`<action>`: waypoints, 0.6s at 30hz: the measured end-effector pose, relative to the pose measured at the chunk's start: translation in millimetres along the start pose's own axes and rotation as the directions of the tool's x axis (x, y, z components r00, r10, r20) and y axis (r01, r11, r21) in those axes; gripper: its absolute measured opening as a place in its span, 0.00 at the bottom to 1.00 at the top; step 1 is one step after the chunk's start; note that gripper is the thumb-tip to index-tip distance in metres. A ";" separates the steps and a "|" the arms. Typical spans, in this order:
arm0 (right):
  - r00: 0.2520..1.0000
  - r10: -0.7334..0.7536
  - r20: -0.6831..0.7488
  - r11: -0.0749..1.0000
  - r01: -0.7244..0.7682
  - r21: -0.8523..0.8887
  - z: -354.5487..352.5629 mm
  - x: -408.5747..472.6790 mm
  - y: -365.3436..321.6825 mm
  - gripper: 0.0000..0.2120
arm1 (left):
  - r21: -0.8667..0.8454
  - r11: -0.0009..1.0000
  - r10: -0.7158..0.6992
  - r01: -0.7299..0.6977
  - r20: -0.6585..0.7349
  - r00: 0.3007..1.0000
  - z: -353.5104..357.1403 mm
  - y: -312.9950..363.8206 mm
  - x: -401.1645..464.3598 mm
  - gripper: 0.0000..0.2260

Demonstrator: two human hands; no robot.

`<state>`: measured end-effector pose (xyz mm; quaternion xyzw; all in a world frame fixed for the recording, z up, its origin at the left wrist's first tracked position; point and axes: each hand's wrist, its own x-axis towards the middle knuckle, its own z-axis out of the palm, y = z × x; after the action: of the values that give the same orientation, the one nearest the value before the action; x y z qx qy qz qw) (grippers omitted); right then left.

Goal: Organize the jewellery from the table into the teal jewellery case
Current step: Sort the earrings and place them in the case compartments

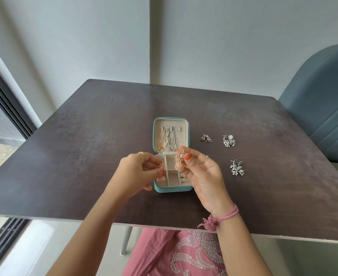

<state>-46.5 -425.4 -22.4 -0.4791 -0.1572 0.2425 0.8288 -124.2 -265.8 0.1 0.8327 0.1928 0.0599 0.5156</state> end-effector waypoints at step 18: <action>1.000 -0.004 -0.003 0.998 0.004 -0.058 -1.9 0.4 0.7 0.18 | 0.438 0.899 -0.001 -0.002 0.006 1.000 11.9 8.9 -3.5 0.04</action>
<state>-45.5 -426.2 -23.9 -0.5029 -0.1639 0.2355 0.8153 -121.6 -280.6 2.8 0.9275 0.1995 0.0128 0.3157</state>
